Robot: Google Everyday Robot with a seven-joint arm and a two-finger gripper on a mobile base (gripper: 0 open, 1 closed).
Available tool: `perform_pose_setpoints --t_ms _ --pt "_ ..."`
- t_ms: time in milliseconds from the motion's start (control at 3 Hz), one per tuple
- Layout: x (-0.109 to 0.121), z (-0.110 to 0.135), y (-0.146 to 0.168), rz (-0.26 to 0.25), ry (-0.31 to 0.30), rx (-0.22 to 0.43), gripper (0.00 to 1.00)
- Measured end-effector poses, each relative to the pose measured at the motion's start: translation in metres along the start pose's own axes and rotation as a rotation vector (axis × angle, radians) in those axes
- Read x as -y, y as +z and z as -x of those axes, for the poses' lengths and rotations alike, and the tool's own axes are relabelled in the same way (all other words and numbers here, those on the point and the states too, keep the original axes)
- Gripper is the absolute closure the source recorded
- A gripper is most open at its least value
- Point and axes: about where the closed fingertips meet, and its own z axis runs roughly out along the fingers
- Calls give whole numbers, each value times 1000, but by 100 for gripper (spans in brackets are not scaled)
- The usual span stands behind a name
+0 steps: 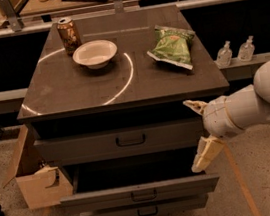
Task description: Open top drawer
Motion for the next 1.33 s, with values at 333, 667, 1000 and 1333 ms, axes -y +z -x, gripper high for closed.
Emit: perform_pose_setpoints --t_ms 333,667,1000,1333 --pt "12 -3 21 -2 2 20 0" --pt "18 -12 41 3 11 18 0" --pt "24 -20 59 14 20 9 13" --pt "29 -24 71 23 23 5 33"
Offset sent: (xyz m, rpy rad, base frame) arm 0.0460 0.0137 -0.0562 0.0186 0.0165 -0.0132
